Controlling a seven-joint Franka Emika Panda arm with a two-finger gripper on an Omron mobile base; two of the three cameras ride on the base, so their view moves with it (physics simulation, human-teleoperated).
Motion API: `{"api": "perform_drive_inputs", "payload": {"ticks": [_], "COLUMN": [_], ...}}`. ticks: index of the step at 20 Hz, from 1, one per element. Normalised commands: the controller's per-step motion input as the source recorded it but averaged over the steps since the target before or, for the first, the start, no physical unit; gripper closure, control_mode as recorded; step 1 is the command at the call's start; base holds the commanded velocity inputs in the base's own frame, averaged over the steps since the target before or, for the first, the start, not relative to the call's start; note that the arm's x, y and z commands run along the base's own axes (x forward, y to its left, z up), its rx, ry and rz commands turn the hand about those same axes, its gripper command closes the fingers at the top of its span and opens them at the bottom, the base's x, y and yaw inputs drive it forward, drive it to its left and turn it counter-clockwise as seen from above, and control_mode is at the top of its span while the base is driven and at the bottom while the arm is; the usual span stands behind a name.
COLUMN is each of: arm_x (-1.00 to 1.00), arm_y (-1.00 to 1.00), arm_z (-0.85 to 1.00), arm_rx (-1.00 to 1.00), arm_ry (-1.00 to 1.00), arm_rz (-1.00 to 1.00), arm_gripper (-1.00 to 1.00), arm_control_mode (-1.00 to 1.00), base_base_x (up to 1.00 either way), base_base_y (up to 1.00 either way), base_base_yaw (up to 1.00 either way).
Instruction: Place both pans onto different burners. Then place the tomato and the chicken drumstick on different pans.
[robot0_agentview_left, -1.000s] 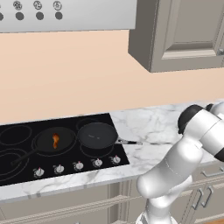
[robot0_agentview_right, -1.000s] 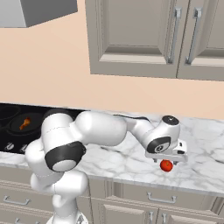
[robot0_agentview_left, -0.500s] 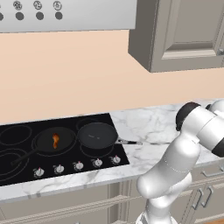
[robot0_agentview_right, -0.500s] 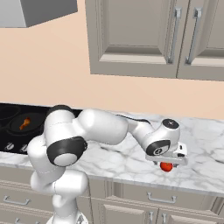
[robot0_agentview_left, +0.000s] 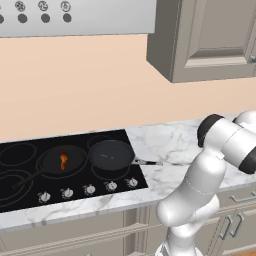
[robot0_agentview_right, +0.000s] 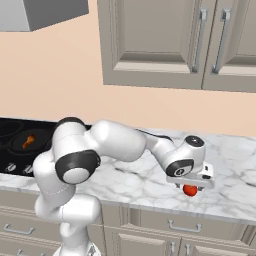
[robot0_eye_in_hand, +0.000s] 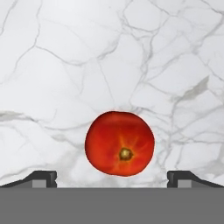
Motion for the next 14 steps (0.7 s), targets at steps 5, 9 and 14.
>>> {"api": "perform_drive_inputs", "payload": {"ticks": [5,9,14], "arm_x": [0.05,0.0,0.0], "arm_y": [0.0,-0.06,-0.05], "arm_z": [-0.07,-0.11,-0.11], "arm_rx": [0.0,0.0,0.0], "arm_ry": [0.0,0.0,0.0], "arm_rz": [-0.01,0.0,0.0], "arm_gripper": [-1.0,-1.0,-1.0], "arm_control_mode": [-1.0,-1.0,-1.0], "base_base_x": [0.0,0.0,0.0], "base_base_y": [0.0,0.0,0.0], "base_base_yaw": [0.0,0.0,0.0]}}
